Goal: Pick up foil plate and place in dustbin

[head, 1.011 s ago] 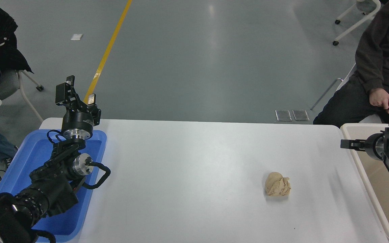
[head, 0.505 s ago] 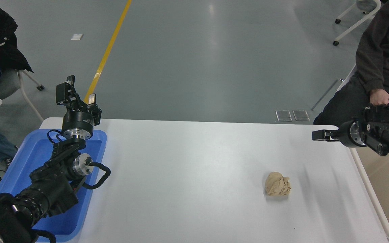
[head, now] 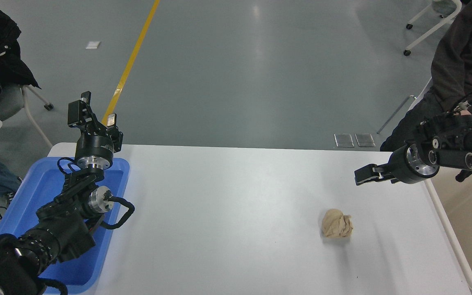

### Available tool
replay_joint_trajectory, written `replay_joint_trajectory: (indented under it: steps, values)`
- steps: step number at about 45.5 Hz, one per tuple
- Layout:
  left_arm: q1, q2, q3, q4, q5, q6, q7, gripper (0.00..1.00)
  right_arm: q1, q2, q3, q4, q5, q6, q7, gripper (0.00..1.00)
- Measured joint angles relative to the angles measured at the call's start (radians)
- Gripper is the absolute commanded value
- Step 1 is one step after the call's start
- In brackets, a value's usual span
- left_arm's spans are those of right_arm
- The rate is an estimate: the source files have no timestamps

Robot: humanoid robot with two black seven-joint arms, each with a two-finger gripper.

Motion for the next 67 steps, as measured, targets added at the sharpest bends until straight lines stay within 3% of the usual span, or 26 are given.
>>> replay_joint_trajectory:
  steps: [11,23,39,67]
  values:
    - [0.001,0.001,0.000,0.000,0.000,0.000,0.000,1.00,0.179,-0.004,-0.040,0.195,0.057,0.030,0.000,1.00]
    - [0.001,0.001,0.000,0.000,0.000,0.000,0.000,1.00,0.388,-0.002,-0.074,0.327,0.101,0.160,0.004,1.00]
    - [0.002,0.001,0.001,0.000,0.000,0.000,0.000,1.00,0.619,0.022,-0.096,0.409,0.150,0.315,0.002,1.00]
    - [0.002,0.001,0.002,0.000,-0.001,0.000,0.000,1.00,0.776,0.085,-0.145,0.458,0.207,0.390,0.000,1.00]
